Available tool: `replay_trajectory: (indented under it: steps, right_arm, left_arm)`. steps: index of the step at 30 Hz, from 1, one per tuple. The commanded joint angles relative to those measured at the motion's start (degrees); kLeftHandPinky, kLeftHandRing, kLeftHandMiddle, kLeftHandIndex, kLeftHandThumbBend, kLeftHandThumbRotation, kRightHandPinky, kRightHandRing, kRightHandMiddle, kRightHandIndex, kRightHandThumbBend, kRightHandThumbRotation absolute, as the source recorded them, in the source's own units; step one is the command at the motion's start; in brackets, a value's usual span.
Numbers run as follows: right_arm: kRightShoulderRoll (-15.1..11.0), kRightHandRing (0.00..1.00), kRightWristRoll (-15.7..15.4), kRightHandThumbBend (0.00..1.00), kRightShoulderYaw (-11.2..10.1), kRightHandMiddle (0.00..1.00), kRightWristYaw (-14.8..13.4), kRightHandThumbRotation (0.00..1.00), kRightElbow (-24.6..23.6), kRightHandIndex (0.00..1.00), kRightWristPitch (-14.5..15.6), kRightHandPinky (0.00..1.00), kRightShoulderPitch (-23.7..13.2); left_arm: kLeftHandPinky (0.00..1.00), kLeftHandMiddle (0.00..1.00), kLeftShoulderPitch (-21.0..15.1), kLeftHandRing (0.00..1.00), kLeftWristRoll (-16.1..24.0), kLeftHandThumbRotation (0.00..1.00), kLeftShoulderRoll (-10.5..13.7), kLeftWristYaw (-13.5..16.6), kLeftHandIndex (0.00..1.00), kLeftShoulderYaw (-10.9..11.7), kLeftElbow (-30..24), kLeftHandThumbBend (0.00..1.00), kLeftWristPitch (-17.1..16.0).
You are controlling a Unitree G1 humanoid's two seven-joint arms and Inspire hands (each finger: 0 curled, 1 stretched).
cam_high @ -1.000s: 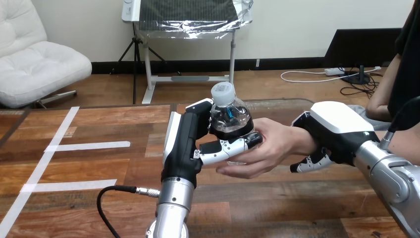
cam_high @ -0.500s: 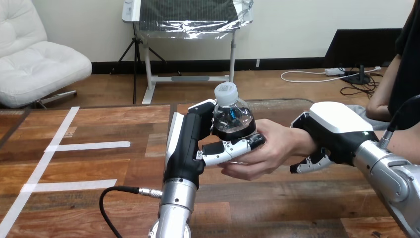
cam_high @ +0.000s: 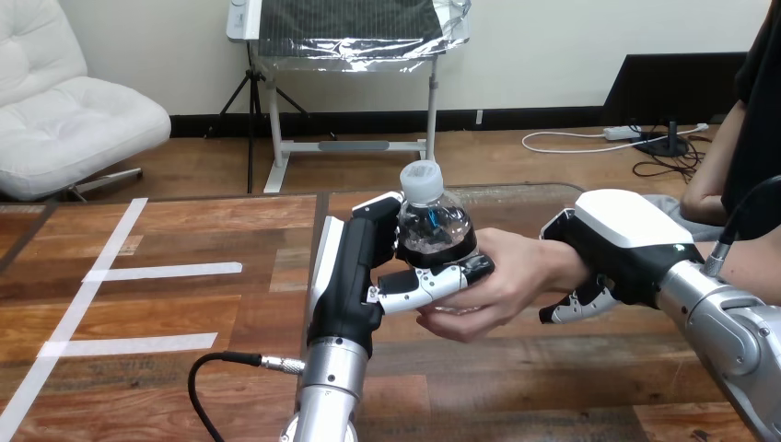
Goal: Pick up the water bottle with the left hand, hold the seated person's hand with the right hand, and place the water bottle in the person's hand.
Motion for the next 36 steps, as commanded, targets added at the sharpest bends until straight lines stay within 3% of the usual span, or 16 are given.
replay_trajectory:
  steps: [1,29,36]
  right_arm:
    - [-0.85,0.32,0.63,0.67,-3.22,0.41,-0.41,0.0,-1.21,0.43,0.59,0.24,-2.22]
    - [-0.2,0.36,1.49,0.71,-3.59,0.45,0.59,0.0,-2.1,0.46,3.04,0.28,-1.81]
    - [-1.49,0.44,-1.39,0.73,-2.48,0.53,-1.24,0.0,-2.53,0.52,1.87,0.36,-1.59]
  left_arm:
    - [0.37,0.43,-5.87,0.39,1.16,0.0,-11.34,-0.02,0.46,-4.55,-0.8,0.67,-2.99]
    - [0.36,0.43,-5.15,0.4,1.51,0.0,-11.79,0.02,0.46,-7.29,-0.94,0.68,-1.85]
    - [0.37,0.46,-5.16,0.42,1.02,0.0,-10.8,-1.34,0.48,-7.71,-2.2,0.69,0.64]
